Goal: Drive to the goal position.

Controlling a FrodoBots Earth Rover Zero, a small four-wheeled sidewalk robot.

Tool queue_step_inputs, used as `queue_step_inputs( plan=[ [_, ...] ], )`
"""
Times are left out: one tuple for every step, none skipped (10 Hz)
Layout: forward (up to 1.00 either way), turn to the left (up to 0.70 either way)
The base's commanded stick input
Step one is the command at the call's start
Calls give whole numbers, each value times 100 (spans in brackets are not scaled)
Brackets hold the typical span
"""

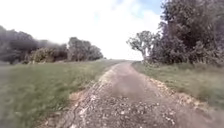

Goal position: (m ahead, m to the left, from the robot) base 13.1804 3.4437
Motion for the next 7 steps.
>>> queue_step_inputs(
  plan=[
    [85, 0],
    [85, 0],
    [85, 0],
    [85, 0],
    [85, 0],
    [85, -2],
    [85, -2]
  ],
)
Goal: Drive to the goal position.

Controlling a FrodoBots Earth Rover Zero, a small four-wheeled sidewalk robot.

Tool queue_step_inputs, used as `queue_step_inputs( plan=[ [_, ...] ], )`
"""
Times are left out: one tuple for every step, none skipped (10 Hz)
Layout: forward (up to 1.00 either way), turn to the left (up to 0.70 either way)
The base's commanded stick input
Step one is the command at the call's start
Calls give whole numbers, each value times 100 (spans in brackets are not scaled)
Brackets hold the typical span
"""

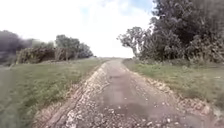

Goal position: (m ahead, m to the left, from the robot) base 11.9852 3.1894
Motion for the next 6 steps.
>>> queue_step_inputs(
  plan=[
    [85, -2],
    [85, -1],
    [85, 0],
    [85, 0],
    [85, 0],
    [85, 0]
  ],
)
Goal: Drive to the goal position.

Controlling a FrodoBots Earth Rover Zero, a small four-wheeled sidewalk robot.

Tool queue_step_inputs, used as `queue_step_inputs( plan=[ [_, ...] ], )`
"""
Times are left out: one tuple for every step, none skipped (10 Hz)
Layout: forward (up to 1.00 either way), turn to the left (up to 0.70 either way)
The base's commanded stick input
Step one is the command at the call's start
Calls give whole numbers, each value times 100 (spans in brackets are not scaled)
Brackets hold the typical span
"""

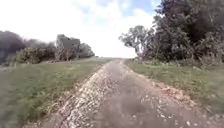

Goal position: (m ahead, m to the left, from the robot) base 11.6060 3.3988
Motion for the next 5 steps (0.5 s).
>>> queue_step_inputs(
  plan=[
    [85, 0],
    [85, 0],
    [85, 11],
    [85, 32],
    [85, 25]
  ],
)
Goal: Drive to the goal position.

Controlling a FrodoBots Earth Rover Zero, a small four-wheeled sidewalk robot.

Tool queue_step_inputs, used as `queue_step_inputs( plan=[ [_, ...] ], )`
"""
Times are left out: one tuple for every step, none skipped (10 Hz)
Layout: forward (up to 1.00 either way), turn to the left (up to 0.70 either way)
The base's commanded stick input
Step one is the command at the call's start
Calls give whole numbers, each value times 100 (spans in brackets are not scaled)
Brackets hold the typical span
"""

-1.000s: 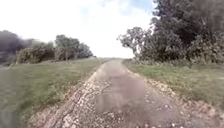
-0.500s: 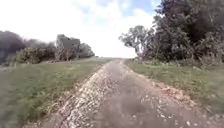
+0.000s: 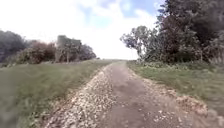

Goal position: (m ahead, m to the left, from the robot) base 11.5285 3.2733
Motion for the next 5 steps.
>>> queue_step_inputs(
  plan=[
    [85, 14],
    [85, 2],
    [85, 0],
    [85, 0],
    [85, 0]
  ],
)
